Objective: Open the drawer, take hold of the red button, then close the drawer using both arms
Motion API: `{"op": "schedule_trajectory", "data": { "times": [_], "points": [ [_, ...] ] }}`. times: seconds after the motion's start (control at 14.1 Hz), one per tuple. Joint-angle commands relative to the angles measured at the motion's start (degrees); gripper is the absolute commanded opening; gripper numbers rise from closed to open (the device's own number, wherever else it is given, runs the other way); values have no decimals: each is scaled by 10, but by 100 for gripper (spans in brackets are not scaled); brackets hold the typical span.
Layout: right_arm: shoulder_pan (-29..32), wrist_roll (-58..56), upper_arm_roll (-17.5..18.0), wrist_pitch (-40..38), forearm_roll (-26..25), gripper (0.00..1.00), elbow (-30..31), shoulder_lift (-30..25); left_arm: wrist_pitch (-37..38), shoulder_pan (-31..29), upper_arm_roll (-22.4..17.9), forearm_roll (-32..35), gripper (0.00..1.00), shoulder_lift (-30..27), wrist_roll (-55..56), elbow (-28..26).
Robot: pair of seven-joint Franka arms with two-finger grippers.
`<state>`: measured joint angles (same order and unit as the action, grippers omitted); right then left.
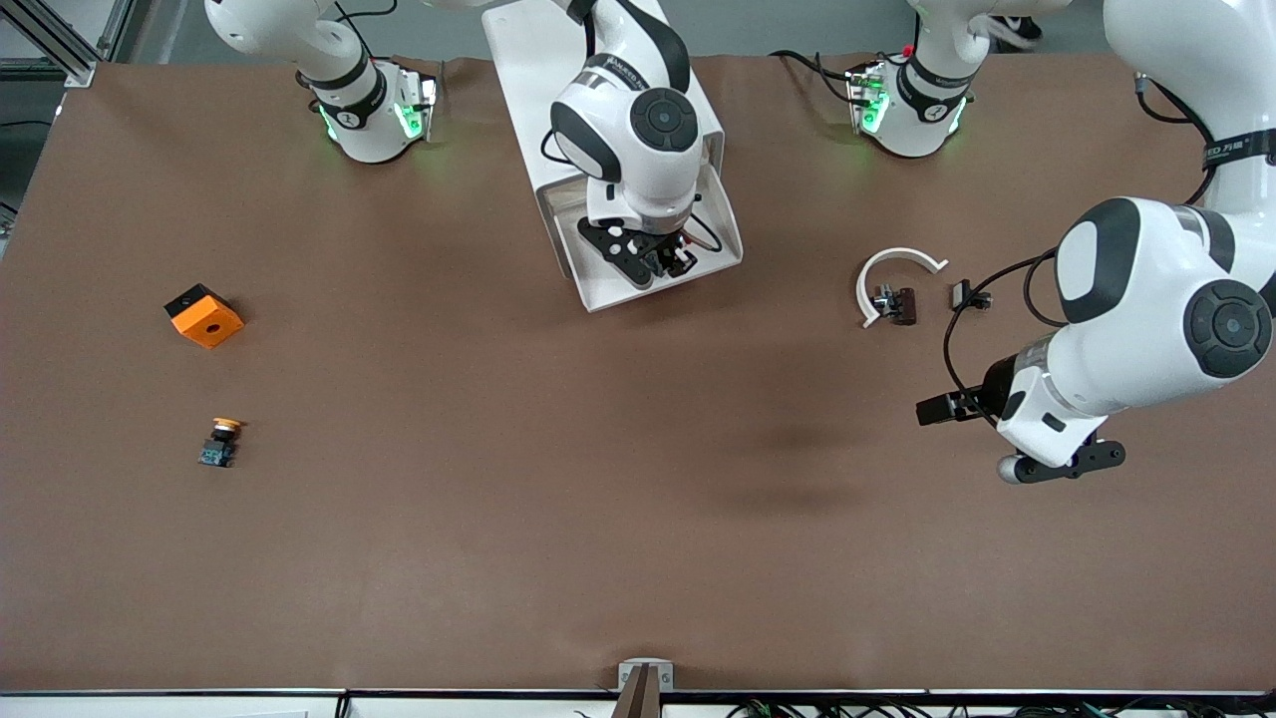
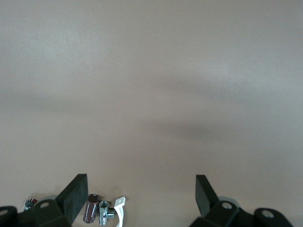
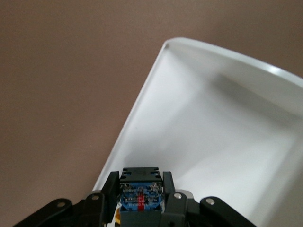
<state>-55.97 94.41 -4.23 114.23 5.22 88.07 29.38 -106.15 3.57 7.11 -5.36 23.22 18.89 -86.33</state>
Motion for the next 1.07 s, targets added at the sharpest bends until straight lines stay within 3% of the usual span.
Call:
{"op": "schedule_trajectory", "data": {
  "times": [0.0,0.14,0.57,0.78,0.99],
  "points": [
    [32,-30,1,-43,-1,0,-56,1,-12,2,1,12,100,-19,3,-27],
    [72,-93,1,-88,-2,0,-93,0,-12,2,1,12,100,-20,3,-28],
    [239,-376,-1,-89,-6,0,-72,-16,-13,17,13,12,100,-19,54,-29],
    [329,-542,-2,-42,-8,0,-34,-14,-42,58,16,17,100,-19,134,-45],
    [407,-700,-2,24,-10,0,12,-12,-45,118,17,65,100,-17,232,-70]
  ]
}}
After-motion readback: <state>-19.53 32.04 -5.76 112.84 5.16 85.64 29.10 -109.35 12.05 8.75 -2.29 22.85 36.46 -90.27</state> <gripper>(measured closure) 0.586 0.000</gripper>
